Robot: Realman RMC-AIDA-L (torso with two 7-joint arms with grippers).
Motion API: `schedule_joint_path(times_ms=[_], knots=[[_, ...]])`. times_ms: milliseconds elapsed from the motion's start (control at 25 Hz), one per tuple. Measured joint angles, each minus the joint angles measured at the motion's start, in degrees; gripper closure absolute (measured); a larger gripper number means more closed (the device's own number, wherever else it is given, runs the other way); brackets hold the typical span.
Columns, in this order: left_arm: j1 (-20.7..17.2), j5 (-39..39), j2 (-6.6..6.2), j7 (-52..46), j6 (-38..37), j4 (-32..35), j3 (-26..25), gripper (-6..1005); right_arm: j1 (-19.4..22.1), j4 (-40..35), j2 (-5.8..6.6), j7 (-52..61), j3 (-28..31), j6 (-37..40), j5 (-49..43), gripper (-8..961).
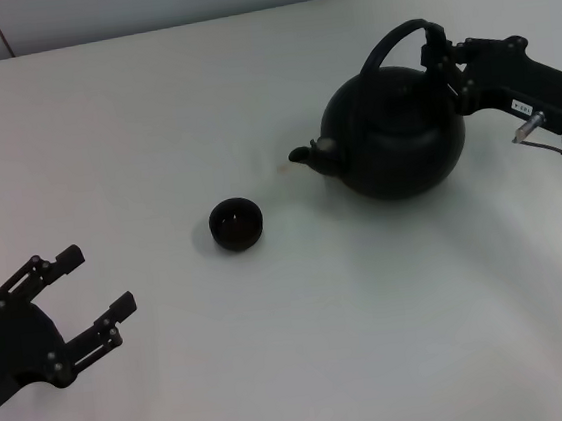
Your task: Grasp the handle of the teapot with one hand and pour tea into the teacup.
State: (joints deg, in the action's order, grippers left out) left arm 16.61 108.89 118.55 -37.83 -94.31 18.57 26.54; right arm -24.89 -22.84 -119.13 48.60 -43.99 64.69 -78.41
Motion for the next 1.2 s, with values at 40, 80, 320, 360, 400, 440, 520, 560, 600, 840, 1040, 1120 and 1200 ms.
schedule_joint_path(times_ms=[40,80,320,360,400,440,520,560,600,840,1040,1120,1200], knots=[[0.0,0.0,0.00,0.0,0.0,0.0,0.0,206,0.0,0.0,0.00,-0.5,-0.1,0.0,0.0,864],[0.0,0.0,0.00,-0.1,0.0,0.0,0.0,206,-0.1,0.1,0.00,-1.2,-0.2,-0.1,0.1,863],[0.0,0.0,0.00,-0.4,0.0,0.0,-0.1,206,0.0,0.2,-0.01,-1.3,0.1,-0.4,0.1,798],[0.0,0.0,0.00,-0.4,0.0,0.0,-0.1,206,0.1,0.1,0.00,-1.3,0.1,-0.5,0.1,768],[0.0,-0.1,0.00,-0.4,-0.1,0.0,-0.1,206,0.3,0.0,0.02,-1.3,0.1,-0.5,0.1,737],[-0.1,-0.1,0.00,-0.4,-0.1,0.0,-0.1,206,0.4,-0.1,0.03,-1.3,0.1,-0.5,0.1,707],[-0.1,-0.1,0.00,-0.4,-0.1,0.0,-0.1,206,1.0,-0.2,0.04,-1.4,0.1,-0.4,0.1,637],[-0.1,-0.2,0.00,-0.4,-0.1,0.0,-0.1,206,1.3,-0.3,0.05,-1.4,0.1,-0.1,0.1,598],[-0.1,-0.2,0.00,-0.4,-0.1,0.0,-0.1,206,1.8,-0.5,0.05,-1.4,0.2,0.3,0.1,558],[-0.1,-0.5,0.00,-0.4,-0.1,0.0,-0.1,206,7.0,-1.1,-0.01,-2.2,4.0,6.2,0.1,432],[-0.2,-0.6,-0.03,0.1,0.5,-1.2,-0.1,206,11.3,2.0,-0.03,-4.4,10.8,12.7,0.1,408],[0.0,-0.7,-0.18,0.2,0.9,-2.0,0.2,206,12.1,3.1,0.11,-5.5,12.8,14.2,0.0,408],[0.1,-0.7,-0.23,0.0,0.9,-2.0,0.3,206,12.6,3.3,0.17,-5.7,13.3,15.5,-0.3,408]])
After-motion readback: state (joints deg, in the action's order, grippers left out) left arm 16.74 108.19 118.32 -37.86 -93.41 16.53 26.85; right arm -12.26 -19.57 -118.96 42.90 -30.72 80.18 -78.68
